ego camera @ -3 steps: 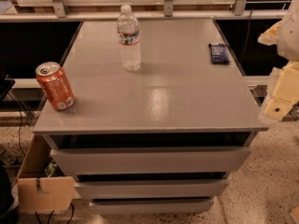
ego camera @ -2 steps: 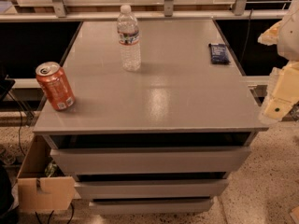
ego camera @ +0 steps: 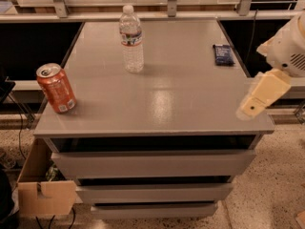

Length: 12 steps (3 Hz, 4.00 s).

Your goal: Move water bottle near coke can

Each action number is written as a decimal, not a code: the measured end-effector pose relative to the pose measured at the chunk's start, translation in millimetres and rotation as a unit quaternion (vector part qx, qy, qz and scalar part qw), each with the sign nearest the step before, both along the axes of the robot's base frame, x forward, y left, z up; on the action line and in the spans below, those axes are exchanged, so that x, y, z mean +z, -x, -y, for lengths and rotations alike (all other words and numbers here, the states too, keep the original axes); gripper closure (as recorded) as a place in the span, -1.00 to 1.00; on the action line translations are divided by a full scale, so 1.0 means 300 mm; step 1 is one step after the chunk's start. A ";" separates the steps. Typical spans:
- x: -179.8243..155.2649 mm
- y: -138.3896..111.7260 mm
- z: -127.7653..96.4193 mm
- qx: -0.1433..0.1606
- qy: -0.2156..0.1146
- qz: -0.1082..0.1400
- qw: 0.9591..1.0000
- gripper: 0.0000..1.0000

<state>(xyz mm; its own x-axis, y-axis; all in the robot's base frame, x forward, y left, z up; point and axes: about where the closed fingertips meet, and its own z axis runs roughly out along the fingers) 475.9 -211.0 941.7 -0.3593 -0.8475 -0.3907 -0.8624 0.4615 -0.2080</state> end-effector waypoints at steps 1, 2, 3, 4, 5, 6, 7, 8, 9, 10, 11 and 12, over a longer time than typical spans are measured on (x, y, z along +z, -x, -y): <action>-0.094 -0.149 -0.057 -0.047 -0.059 0.009 0.997 -1.00; -0.094 -0.149 -0.057 -0.047 -0.059 0.009 0.997 -1.00; -0.091 -0.184 -0.090 -0.051 -0.078 0.035 0.995 -1.00; -0.104 -0.295 -0.166 -0.061 -0.113 0.079 0.989 -1.00; -0.118 -0.404 -0.240 -0.072 -0.159 0.110 0.979 -1.00; -0.138 -0.489 -0.325 -0.074 -0.211 0.124 0.967 -1.00; -0.125 -0.570 -0.389 -0.079 -0.265 0.139 0.951 -1.00; -0.111 -0.661 -0.453 -0.087 -0.326 0.147 0.930 -1.00; -0.111 -0.661 -0.453 -0.087 -0.326 0.147 0.930 -1.00; -0.112 -0.665 -0.465 -0.063 -0.349 0.148 0.923 -1.00; -0.102 -0.685 -0.525 -0.015 -0.401 0.146 0.904 -1.00; -0.091 -0.701 -0.599 0.024 -0.441 0.143 0.886 -1.00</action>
Offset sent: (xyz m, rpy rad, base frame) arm 0.0333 0.0137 -0.0240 0.0926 -0.0052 -0.0692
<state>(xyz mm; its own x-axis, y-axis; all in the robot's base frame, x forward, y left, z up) 686.3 -31.3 914.4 -0.1096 -0.1793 -0.9777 -0.8558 0.5173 0.0011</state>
